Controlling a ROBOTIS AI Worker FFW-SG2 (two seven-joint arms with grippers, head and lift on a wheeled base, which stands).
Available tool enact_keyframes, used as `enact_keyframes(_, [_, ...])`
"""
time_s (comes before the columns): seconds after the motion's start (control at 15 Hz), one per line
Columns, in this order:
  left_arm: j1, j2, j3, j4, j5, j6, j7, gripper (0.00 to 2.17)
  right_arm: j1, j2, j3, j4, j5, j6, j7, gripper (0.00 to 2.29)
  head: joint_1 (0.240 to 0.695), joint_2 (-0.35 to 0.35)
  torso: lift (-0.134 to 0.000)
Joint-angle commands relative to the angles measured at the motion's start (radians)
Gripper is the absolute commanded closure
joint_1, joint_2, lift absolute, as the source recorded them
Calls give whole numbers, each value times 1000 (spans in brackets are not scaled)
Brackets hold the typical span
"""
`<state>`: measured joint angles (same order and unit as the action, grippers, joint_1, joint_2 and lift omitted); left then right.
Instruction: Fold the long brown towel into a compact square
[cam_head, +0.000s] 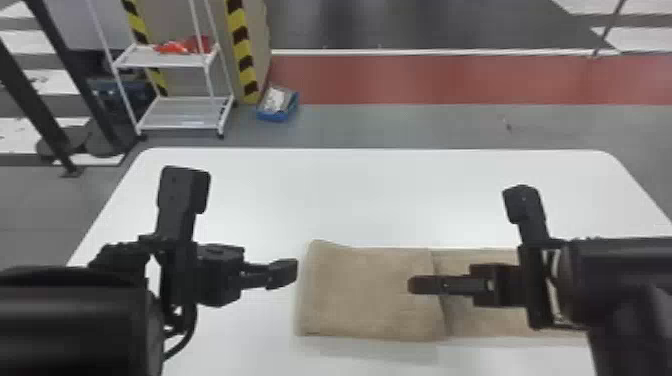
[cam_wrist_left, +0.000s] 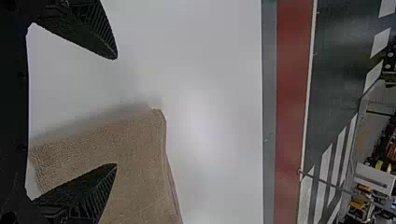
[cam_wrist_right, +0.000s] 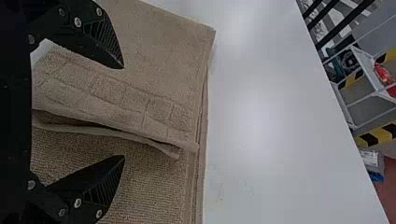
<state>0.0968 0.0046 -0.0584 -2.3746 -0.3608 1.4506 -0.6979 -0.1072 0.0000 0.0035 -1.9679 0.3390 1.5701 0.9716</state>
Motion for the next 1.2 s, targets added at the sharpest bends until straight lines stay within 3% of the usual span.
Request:
enact_keyframes(0.0, [1,-7,5,-1,0,0,0,63,-3,1,32,1,5,2,1,289,695,40,-124])
enact_keyframes(0.4, [4,-7,19,2,8,-6,-6,63,-9,1,70,-2,51,2,33,289,695,74,-124])
enact_keyframes(0.73, [4,-7,17,5,9,-6,-6,63,-6,1,79,-17,121,2,82,289,695,75,-124])
enact_keyframes(1.13, [6,-7,17,14,14,-15,-6,63,17,-6,75,-28,147,2,102,289,695,61,-124])
